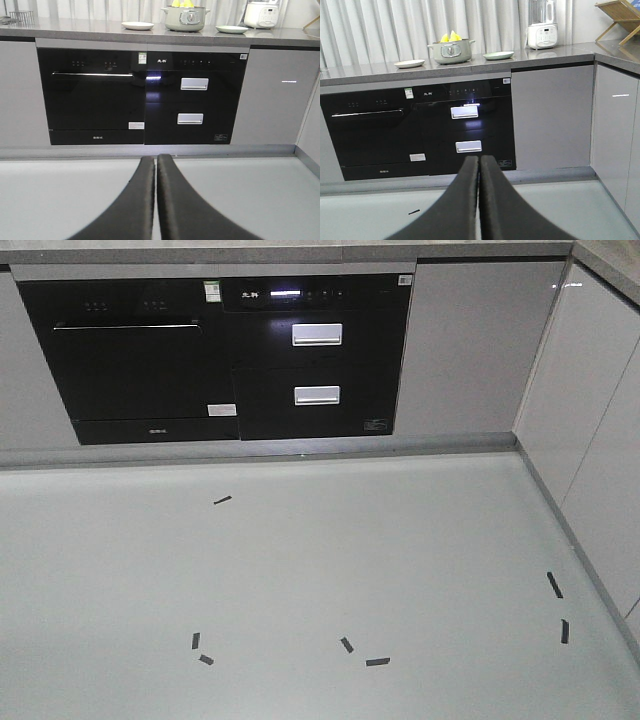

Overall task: Distribute corn equally
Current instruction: 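Drive the base toward the counter with the pot and plates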

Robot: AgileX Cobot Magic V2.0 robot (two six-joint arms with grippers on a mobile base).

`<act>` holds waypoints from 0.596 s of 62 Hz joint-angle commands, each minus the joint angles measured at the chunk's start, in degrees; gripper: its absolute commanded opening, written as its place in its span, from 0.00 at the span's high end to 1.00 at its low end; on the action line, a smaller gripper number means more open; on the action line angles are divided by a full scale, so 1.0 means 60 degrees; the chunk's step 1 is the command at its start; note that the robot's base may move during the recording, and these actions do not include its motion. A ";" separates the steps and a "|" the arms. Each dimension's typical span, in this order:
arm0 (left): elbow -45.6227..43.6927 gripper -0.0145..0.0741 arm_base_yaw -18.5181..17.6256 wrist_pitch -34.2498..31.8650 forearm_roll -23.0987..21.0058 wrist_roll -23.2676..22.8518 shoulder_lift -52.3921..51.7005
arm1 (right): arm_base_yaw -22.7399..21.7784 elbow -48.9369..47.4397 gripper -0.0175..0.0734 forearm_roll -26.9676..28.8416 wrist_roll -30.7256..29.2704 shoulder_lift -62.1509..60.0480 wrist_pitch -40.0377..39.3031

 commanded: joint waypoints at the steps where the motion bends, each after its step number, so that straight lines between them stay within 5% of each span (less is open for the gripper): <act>1: -0.0266 0.84 -0.0027 -0.0666 -0.0098 0.0021 -0.0035 | -0.0065 0.0169 0.81 -0.0040 -0.0113 -0.0069 -0.0694; 37: -0.0266 0.84 -0.0027 -0.0666 -0.0098 0.0021 -0.0035 | -0.0065 0.0169 0.81 -0.0040 -0.0113 -0.0069 -0.0694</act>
